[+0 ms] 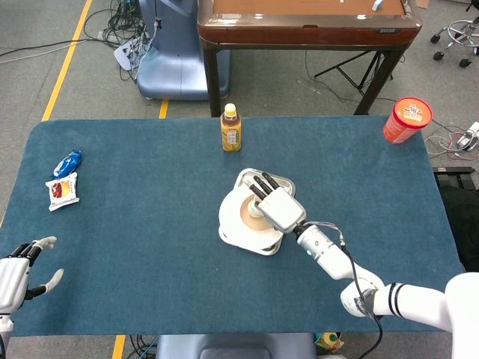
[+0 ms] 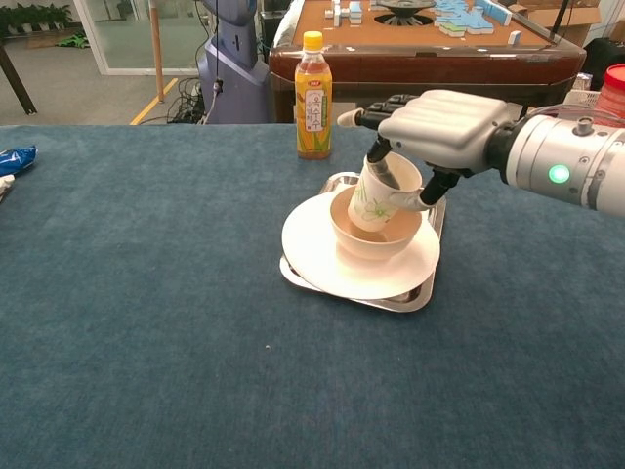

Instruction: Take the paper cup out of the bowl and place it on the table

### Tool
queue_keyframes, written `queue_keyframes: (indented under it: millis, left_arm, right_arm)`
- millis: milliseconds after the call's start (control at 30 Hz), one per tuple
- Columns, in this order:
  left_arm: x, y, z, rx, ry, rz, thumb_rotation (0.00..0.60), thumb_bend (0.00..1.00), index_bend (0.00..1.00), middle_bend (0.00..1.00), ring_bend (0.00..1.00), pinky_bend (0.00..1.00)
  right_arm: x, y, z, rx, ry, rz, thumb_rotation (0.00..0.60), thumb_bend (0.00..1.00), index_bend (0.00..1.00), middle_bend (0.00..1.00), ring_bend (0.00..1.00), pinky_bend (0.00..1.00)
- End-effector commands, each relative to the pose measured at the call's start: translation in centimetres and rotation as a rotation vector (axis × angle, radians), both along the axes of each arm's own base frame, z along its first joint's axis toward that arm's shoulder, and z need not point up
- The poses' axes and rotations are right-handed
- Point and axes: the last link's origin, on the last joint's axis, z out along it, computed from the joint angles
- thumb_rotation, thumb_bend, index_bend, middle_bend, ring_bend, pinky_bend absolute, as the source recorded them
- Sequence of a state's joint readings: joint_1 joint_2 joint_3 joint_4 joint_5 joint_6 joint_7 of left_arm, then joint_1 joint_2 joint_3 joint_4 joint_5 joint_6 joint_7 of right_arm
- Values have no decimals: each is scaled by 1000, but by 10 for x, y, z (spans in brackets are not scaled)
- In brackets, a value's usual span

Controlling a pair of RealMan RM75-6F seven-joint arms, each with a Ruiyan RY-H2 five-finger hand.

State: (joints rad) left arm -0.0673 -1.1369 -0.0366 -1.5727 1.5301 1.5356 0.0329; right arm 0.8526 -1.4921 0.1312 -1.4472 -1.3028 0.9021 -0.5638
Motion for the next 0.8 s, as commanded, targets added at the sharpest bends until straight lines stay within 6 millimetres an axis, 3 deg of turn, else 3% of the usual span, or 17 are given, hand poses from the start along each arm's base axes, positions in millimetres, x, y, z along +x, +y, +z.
queue_keyframes:
  millis: [33,433,800]
  left_arm:
    - [0,0,-1,4,10,0,600,243,271,371,337,591]
    - [-1,0,-3,-2,16,0,600,244,271,371,337,591]
    - [-1,1,-3,2,13,6,600,243,270,371,337,591]
  right_arm:
    - [9,2,9,-8,-4,21,600,460,592,13,0,0]
    - [32,25,28,41,-13,70,600,460,600,13,0,0]
    - [36,56,33,176,22,107,600,461,609,15,0,0]
